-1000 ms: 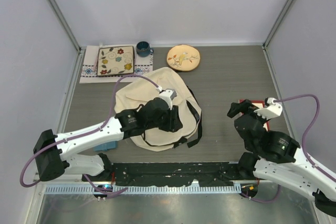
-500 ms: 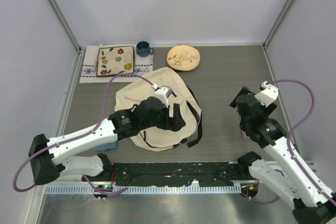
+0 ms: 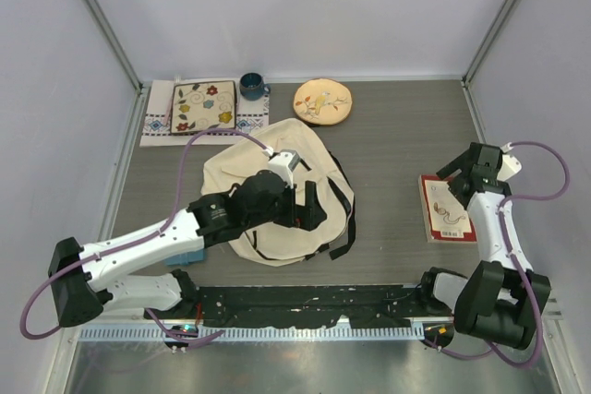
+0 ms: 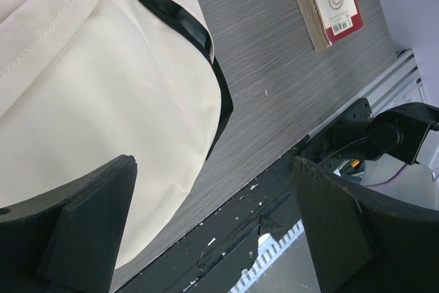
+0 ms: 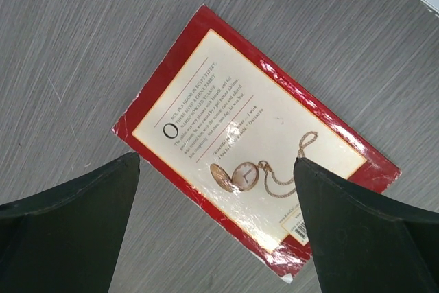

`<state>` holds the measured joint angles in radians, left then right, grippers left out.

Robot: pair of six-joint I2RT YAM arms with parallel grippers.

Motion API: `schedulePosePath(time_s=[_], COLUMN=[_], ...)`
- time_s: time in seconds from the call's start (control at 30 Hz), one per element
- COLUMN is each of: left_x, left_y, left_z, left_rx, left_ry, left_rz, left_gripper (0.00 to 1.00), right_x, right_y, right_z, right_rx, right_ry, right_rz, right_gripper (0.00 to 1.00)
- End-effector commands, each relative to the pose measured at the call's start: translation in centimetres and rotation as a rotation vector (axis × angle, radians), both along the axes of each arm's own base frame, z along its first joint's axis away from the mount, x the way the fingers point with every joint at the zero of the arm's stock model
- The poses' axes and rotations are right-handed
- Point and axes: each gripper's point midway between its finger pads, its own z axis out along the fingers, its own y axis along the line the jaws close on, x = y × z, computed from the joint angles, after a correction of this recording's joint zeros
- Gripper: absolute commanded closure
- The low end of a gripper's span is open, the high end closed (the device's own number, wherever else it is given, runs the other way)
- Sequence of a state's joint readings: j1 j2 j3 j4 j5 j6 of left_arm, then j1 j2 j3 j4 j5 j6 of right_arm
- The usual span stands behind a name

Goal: Pack the student bag
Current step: Pick up the book from the center of the board.

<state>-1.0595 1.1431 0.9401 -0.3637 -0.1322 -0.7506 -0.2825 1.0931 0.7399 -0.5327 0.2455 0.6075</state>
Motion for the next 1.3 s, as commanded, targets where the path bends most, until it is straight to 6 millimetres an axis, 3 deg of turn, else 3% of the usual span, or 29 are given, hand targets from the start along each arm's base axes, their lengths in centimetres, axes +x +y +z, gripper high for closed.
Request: schedulePosePath(time_s=[0.0,0.13,0.5,0.77,0.9,1.1,1.27], left_x=[0.5,0.4,0.5,0.7,0.8,1.2,2.1], left_y=[-0.5,-1.1,-1.4,-2.1,-2.6,-3.3,-4.6], left_z=[1.8,1.8,1.8,1.9,1.8,1.7,2.2], left_rx=[-0.039,-0.048,-0.049,-0.046,-0.043,-0.034,-0.032], left_ry=[-0.046,-0.040,-0.036,-0.036,-0.027,-0.034,-0.056], left_rz=[-0.002,-0.018,-0.018,-0.034,-0.040,-0.047,-0.056], left_gripper=[0.00,0.00,0.01,0.00,0.00,0.00,0.00], right_x=[1.3,1.1,1.9,3.1,2.8,3.1,2.8], right_y=[-1.5,-2.2,-5.9,-6.0,-6.2,-4.0,0.2], right_z=[-0.6,-2.2,-1.8,-3.6,-5.1,-6.6,-8.0], right_rx=[-0.033,-0.034,-0.191,-0.174,-0.165,-0.053,0.136], right_ry=[-0.040,-0.023,-0.033,-0.032,0.012,0.012,0.006], right_rz=[-0.056,-0.120,-0.217,-0.202,-0.191,-0.118,0.002], right_gripper=[0.00,0.00,0.00,0.00,0.00,0.00,0.00])
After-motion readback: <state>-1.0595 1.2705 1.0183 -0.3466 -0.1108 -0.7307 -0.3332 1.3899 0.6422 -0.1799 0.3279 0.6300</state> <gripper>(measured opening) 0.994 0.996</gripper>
